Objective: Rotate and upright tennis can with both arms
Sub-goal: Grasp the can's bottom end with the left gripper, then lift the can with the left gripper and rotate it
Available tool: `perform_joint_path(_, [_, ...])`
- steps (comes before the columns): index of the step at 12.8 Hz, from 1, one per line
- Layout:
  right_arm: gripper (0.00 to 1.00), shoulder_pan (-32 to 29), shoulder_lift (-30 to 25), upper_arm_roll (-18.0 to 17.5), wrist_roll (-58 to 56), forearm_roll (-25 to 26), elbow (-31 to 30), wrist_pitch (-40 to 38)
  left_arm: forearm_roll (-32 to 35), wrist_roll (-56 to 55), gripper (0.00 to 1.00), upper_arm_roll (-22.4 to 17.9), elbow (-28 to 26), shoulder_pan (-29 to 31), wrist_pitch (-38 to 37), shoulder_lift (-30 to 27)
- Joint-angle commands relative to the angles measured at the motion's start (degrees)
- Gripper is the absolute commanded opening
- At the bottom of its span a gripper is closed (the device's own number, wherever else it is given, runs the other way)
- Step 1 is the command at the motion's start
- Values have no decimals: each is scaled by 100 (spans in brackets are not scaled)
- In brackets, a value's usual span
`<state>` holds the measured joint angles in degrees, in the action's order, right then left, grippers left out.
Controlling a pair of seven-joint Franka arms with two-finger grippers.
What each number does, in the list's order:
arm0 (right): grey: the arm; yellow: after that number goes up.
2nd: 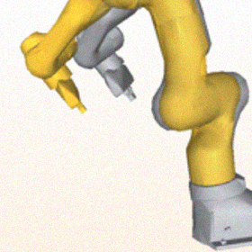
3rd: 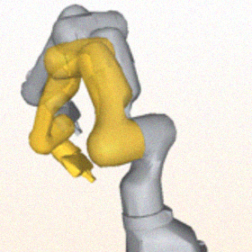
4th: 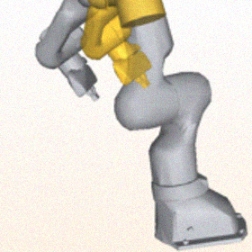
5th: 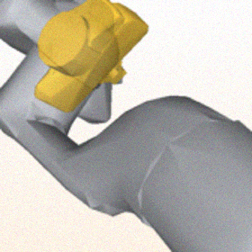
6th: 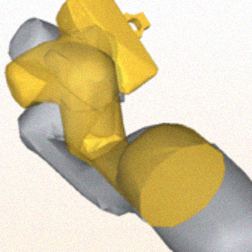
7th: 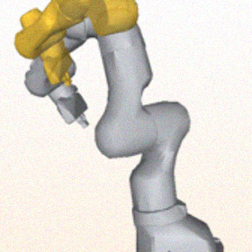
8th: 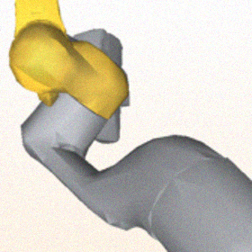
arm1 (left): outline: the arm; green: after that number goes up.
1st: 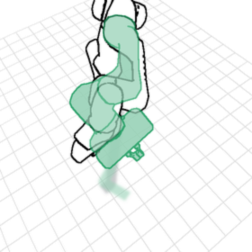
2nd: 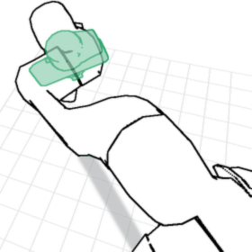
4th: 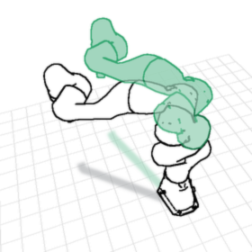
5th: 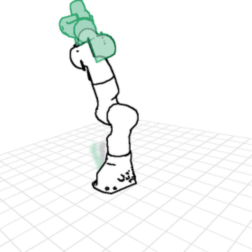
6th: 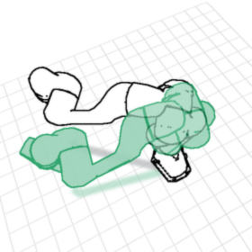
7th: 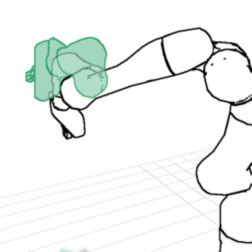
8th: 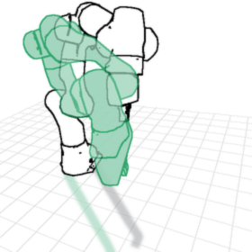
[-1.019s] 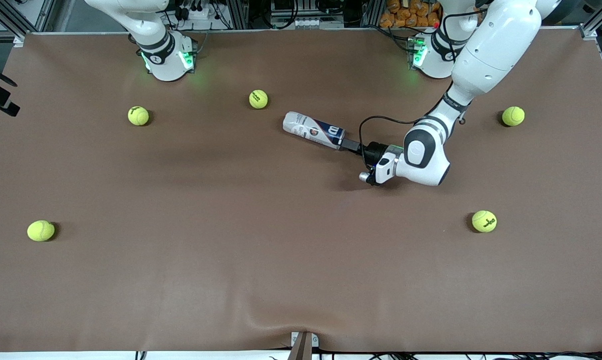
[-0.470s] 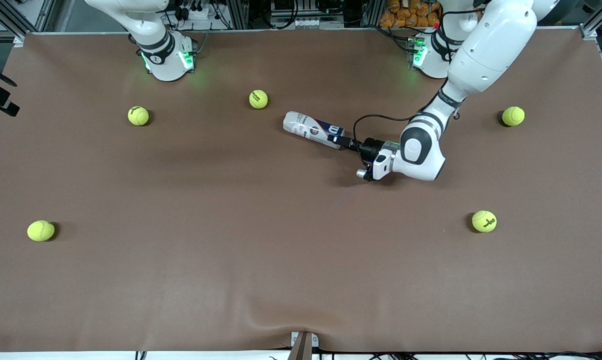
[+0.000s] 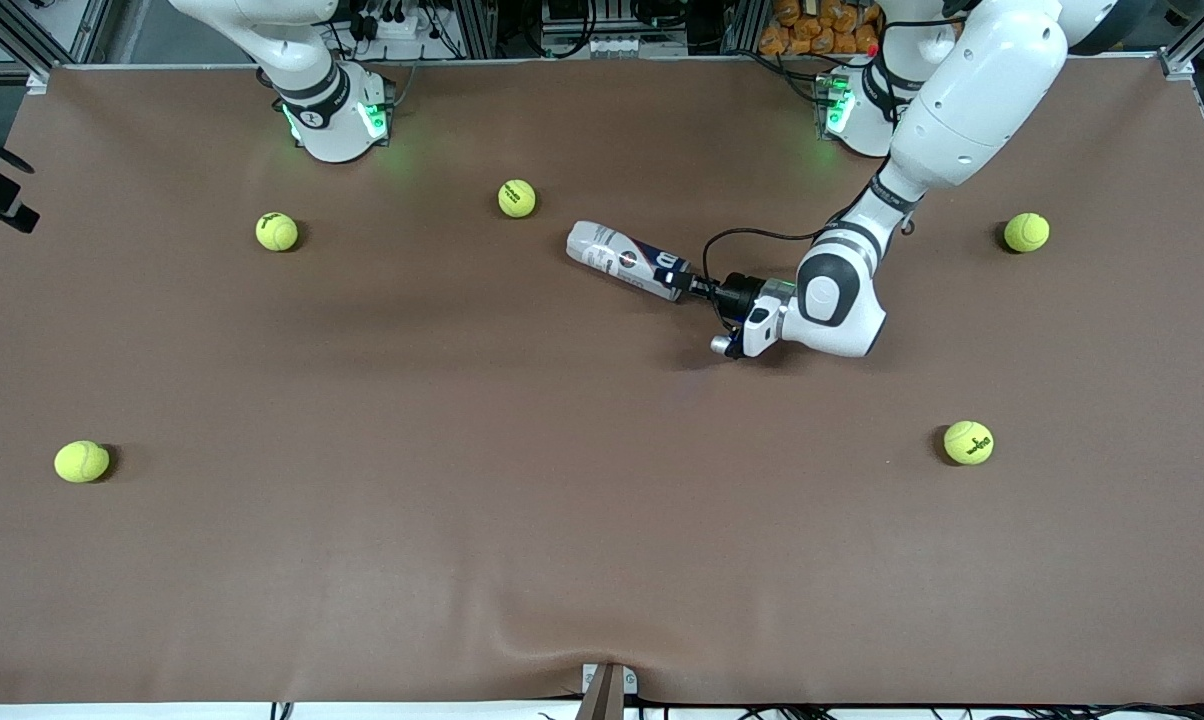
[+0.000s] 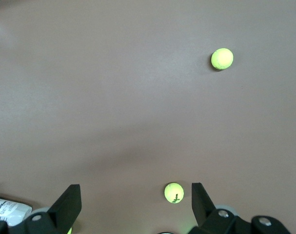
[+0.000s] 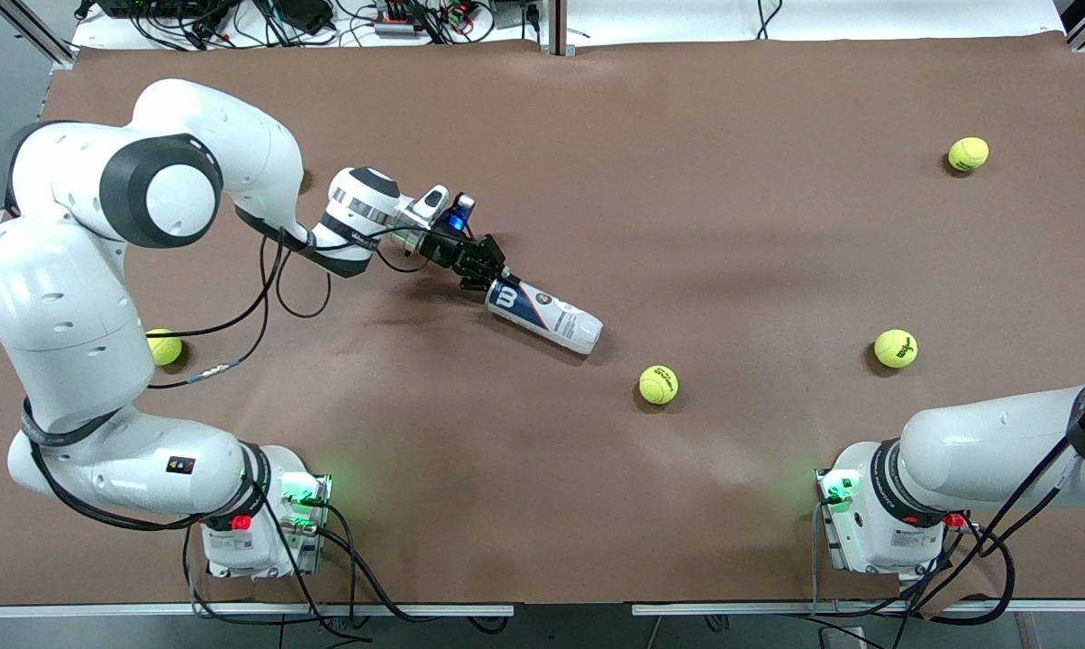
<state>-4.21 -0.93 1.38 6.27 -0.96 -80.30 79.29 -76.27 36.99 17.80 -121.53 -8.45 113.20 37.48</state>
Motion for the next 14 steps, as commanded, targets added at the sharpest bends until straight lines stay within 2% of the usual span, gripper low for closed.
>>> perform_joint_path(1, [100,-1,-4,-15,59,-44,15,-10,-352,115,2,22,76,45,-270,5])
perform_joint_path(3, [100,-1,-4,-15,68,-53,15,17,-597,71,2,22,155,89,-456,-65])
perform_joint_path(8, [100,17,-4,-23,68,-44,15,17,-898,-964,2,30,971,177,-597,-118])
perform_joint_path(14, [100,26,-4,-32,50,-53,15,26,-1047,-2914,3,30,2079,160,-588,-303])
